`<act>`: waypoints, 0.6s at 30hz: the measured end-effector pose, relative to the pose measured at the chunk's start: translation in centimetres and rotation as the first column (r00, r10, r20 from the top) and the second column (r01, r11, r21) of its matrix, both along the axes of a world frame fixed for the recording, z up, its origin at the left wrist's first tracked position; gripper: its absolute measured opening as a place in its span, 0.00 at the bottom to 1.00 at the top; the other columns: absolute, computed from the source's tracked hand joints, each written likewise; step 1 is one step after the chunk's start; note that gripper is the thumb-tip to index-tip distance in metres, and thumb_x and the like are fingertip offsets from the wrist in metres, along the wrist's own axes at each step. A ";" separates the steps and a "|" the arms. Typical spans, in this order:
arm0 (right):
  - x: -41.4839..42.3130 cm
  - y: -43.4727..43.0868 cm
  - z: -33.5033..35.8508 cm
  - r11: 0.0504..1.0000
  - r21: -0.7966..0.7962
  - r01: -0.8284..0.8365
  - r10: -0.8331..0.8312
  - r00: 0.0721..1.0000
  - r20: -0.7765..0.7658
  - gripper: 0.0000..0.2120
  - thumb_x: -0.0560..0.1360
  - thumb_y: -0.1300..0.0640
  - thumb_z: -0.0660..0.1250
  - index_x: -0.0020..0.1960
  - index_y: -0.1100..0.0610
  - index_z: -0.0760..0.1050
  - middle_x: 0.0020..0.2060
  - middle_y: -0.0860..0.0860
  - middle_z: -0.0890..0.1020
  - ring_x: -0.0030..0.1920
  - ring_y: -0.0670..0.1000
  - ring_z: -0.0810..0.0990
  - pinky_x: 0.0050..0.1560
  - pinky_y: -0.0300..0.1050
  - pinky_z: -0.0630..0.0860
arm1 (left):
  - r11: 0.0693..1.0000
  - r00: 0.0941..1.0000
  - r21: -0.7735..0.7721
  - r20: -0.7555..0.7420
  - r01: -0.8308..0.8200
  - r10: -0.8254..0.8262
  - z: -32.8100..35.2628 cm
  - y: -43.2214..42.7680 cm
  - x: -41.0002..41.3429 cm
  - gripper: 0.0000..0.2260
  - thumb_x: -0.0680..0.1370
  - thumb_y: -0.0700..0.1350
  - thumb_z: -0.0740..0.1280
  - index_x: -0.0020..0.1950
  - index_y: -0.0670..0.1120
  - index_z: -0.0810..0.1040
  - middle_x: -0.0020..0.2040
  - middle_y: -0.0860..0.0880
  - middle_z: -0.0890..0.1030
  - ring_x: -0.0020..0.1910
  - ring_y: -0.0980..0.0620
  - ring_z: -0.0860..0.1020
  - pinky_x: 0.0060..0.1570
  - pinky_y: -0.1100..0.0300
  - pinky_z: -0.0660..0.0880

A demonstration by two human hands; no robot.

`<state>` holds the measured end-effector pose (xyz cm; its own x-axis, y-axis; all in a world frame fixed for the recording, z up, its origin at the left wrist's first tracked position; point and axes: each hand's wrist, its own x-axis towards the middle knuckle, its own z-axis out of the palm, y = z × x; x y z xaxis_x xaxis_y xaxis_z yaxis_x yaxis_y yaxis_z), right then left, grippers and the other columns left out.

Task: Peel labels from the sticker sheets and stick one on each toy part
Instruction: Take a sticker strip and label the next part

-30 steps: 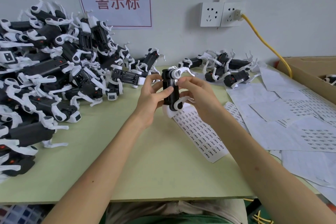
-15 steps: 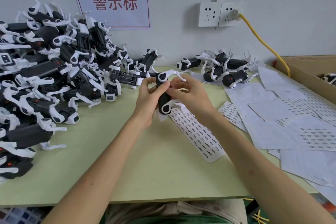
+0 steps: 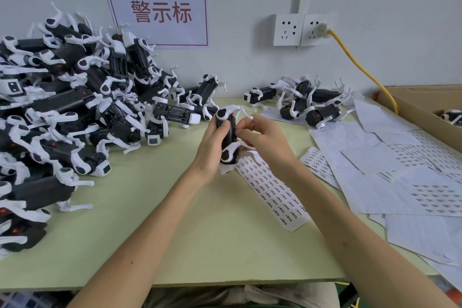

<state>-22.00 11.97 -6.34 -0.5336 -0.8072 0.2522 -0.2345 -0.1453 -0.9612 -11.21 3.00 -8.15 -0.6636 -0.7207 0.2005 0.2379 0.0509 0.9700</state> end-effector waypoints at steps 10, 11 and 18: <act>-0.7 -0.4 -0.3 0.996 0.029 0.080 -0.083 0.990 0.114 0.09 0.77 0.68 0.66 0.44 0.57 0.79 0.37 0.52 0.81 0.35 0.45 0.79 0.41 0.40 0.78 | 0.999 0.999 0.031 -0.036 0.014 -0.013 -0.3 -0.2 -0.5 0.13 0.83 0.50 0.61 0.67 0.54 0.73 0.55 0.47 0.81 0.56 0.48 0.79 0.63 0.51 0.74; -0.9 -0.5 -0.4 0.991 0.054 0.123 -0.127 0.988 0.086 0.09 0.77 0.67 0.65 0.44 0.56 0.79 0.38 0.51 0.81 0.36 0.44 0.80 0.41 0.42 0.77 | 1.000 0.999 0.027 -0.035 0.001 0.000 -0.3 -0.3 -0.5 0.12 0.83 0.50 0.61 0.66 0.52 0.73 0.50 0.49 0.79 0.51 0.51 0.78 0.60 0.52 0.73; -2.2 -0.2 -0.2 0.963 0.011 0.270 -0.270 0.963 0.024 0.12 0.76 0.64 0.62 0.50 0.49 0.79 0.45 0.50 0.81 0.45 0.49 0.81 0.48 0.47 0.77 | 0.997 1.000 0.076 -0.002 0.023 -0.023 -0.8 -0.8 -0.9 0.19 0.85 0.38 0.59 0.75 0.52 0.66 0.50 0.51 0.76 0.48 0.55 0.76 0.54 0.57 0.73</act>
<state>-24.16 11.76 -6.56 -0.7380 -0.6342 0.2306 -0.2395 -0.0733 -0.9681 -12.08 2.16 -8.93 -0.6799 -0.7185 0.1462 0.2393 -0.0289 0.9705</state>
